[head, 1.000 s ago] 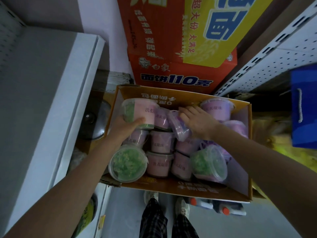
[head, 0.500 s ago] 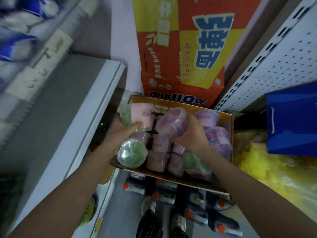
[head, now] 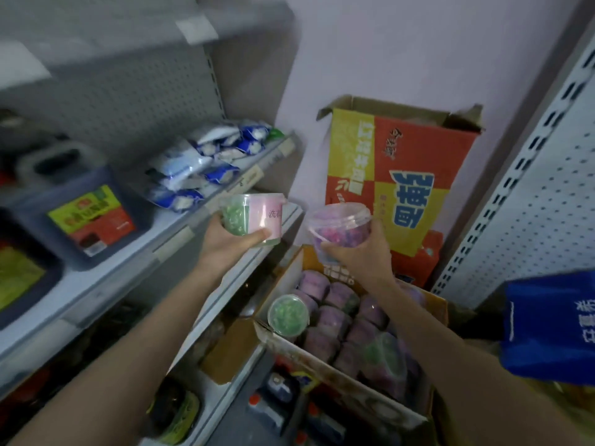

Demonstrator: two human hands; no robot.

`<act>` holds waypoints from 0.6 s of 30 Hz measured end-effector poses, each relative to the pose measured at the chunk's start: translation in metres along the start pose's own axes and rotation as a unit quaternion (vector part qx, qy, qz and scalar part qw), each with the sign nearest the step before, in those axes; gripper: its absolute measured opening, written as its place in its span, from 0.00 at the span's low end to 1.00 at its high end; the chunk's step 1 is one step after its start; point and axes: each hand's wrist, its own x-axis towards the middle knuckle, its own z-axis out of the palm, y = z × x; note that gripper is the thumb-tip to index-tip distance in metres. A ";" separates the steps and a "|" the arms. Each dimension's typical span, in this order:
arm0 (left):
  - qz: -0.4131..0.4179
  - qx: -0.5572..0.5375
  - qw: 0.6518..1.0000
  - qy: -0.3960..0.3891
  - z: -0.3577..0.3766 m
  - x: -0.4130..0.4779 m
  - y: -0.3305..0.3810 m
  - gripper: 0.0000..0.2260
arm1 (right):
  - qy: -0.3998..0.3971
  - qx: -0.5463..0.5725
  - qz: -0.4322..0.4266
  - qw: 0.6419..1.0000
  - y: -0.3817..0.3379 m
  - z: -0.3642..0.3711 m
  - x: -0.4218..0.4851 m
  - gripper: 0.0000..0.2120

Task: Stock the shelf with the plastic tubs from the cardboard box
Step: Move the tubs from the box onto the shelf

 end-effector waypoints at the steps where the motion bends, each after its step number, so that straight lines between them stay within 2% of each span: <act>1: 0.012 -0.003 1.000 0.014 -0.011 -0.005 0.010 0.30 | -0.003 0.013 -0.006 1.000 -0.015 0.001 -0.002 0.44; 6: 0.063 -0.006 0.994 0.087 -0.078 -0.032 0.050 0.37 | -0.011 0.079 -0.057 0.995 -0.088 0.010 -0.023 0.40; 11: 0.105 -0.021 0.983 0.147 -0.147 -0.074 0.073 0.33 | -0.025 0.104 -0.086 0.991 -0.142 0.026 -0.060 0.40; 15: 0.132 -0.005 0.972 0.193 -0.202 -0.121 0.083 0.40 | -0.020 0.135 -0.085 0.987 -0.184 0.044 -0.097 0.39; 18: 0.145 0.006 0.960 0.239 -0.246 -0.161 0.087 0.38 | -0.038 0.168 -0.104 0.980 -0.219 0.061 -0.132 0.41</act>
